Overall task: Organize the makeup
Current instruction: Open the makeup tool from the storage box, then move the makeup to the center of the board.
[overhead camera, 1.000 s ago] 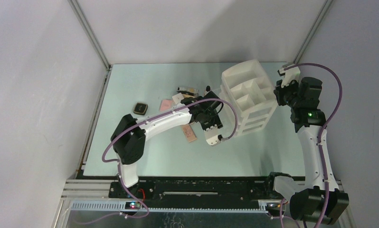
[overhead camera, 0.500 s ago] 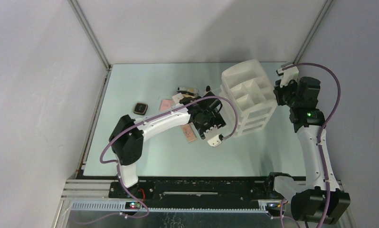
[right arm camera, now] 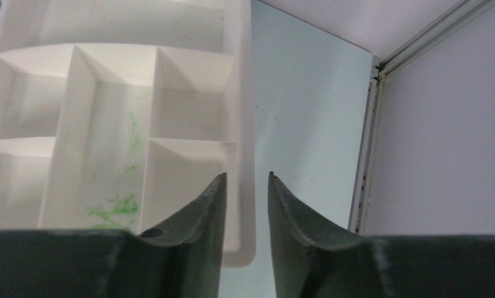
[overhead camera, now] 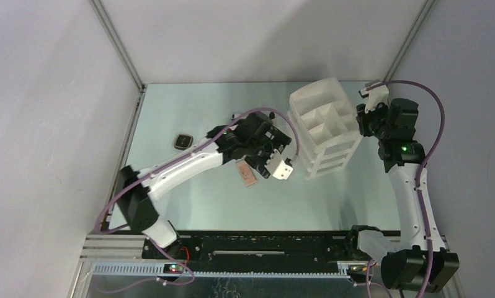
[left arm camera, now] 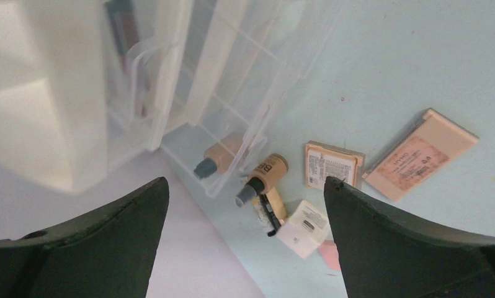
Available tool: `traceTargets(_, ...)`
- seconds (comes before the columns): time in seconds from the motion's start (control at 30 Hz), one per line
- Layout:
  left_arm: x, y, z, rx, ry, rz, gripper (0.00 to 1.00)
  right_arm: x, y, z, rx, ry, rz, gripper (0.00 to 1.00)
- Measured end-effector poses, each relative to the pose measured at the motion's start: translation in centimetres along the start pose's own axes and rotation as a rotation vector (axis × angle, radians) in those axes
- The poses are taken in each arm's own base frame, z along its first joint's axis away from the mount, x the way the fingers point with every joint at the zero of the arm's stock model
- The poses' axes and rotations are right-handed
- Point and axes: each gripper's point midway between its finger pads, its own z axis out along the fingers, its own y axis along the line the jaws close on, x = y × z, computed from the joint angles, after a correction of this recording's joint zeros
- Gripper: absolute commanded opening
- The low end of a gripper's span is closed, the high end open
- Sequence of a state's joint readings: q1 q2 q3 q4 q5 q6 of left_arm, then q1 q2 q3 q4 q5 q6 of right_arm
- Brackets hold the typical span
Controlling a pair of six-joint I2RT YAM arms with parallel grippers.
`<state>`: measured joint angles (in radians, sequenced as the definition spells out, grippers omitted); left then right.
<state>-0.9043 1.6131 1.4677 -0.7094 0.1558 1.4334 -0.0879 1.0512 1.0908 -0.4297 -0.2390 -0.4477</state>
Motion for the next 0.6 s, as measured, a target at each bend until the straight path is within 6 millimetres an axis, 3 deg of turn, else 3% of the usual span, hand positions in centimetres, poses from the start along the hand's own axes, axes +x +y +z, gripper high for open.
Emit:
traceTargets(0.17,0.8,0.0,-4.3,-0.137,-0.032,-0.206,1.0,-1.0,0.4,-0.3,-0.01,-0.014,-0.027,0.65)
traceTargets(0.3,3.1,-1.4,-6.1,-0.244,-0.017,-0.414,1.0,-1.3,1.0,-0.9,-0.027,-0.024,-0.043,0.68)
traceTargets(0.43,6.5,-3.5,-6.4,-0.321,0.035,-0.653,1.0,-2.1,1.8,-2.5,-0.048,-0.058,-0.052,0.71)
traceTargets(0.6,10.2,-4.0,-6.7,-0.413,0.082,-0.926,1.0,-3.2,3.4,-4.7,-0.107,-0.116,-0.052,0.75)
